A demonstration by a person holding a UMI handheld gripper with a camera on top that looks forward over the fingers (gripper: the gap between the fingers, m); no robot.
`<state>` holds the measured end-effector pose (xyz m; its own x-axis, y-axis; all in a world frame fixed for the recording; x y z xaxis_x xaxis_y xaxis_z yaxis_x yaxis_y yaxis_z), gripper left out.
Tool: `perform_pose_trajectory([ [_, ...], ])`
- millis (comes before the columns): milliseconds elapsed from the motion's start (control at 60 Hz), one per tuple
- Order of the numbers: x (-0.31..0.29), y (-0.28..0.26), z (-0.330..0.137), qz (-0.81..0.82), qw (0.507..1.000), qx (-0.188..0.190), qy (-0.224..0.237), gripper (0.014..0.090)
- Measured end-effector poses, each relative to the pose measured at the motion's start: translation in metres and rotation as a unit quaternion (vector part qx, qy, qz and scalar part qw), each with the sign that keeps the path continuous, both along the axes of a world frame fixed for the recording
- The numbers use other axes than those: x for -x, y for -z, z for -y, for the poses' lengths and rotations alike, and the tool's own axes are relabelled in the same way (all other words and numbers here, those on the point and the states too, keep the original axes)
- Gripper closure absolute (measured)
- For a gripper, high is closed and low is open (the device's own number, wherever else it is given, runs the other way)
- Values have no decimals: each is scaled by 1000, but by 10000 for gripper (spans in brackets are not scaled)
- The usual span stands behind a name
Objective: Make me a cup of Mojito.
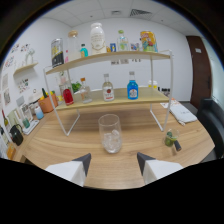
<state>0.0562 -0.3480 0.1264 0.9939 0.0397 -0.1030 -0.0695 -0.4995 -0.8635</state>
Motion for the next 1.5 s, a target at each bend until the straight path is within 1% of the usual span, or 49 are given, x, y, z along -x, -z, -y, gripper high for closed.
perform_pose_trajectory([
  [100,18,0,-2,3,1000,-3,-6,186],
  [183,24,-17,-17,10,1000,-20,-5,184],
  [300,25,-55,-57,18,998,-53,8,183],
  [433,24,-94,-111,7,997,-80,17,191],
  [567,23,-104,-162,15,996,-83,15,195],
  [667,22,-95,-192,24,997,-70,12,203],
  [783,20,-75,-217,36,998,-40,14,294],
  [850,20,-66,-227,39,999,-29,12,344],
  [900,18,-60,-233,41,999,-23,13,421],
  [967,18,-55,-237,39,999,-15,13,554],
  [1050,19,-53,-240,29,999,-18,12,684],
  [1167,18,-53,-239,31,999,-19,13,688],
  [1317,20,-55,-234,26,1000,-15,2,699],
  [1500,11,-89,-204,24,999,-45,-3,698],
])
